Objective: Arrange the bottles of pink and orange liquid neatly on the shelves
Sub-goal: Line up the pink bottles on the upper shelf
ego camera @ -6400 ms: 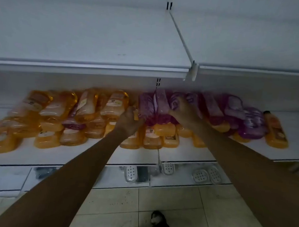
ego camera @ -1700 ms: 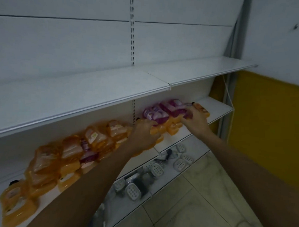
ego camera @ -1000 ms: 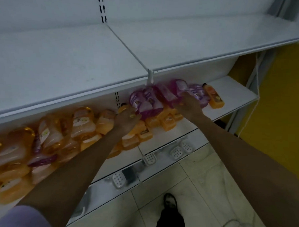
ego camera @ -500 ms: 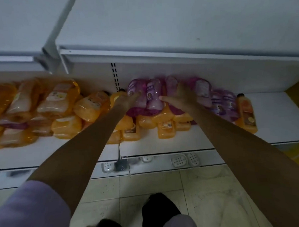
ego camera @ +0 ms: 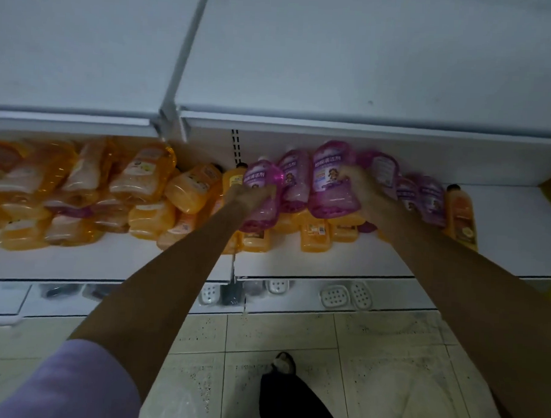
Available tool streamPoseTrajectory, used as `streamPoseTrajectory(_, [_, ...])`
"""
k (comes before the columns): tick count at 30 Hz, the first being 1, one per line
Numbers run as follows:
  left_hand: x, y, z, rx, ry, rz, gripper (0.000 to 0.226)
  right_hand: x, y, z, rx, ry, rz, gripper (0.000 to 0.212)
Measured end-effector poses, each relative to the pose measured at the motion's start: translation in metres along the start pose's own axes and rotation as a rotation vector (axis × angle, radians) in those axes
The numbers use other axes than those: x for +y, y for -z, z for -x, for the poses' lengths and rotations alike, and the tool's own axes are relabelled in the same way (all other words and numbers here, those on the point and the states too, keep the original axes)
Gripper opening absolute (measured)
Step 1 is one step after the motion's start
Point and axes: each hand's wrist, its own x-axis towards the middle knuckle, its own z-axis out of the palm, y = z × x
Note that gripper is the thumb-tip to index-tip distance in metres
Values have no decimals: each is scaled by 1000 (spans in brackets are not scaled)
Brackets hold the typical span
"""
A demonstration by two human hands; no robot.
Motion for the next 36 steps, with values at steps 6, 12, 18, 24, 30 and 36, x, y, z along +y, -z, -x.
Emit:
streamPoseTrajectory(6, [-46,79,56,111,-17,223,49,-4,-74,79,-246,55,-95,13])
streamPoseTrajectory(12, [-111,228,156,326,-171,234,82,5,-202,170,-486,327,-7,52])
streamPoseTrajectory(18, [-171,369,273,689,-255,51,66,-7,-355,275,-749,455,112,72])
streamPoseTrajectory(24, [-189,462,362,927,-347,-47,87,-43,-463,371,-967,659,177,75])
streamPoseTrajectory(30, [-182,529,375,1059,-445,-184,101,-97,-525,409,-909,849,202,90])
streamPoseTrajectory(36, [-132,596,327,1098,-512,-263,97,-183,-567,389,-712,1069,277,89])
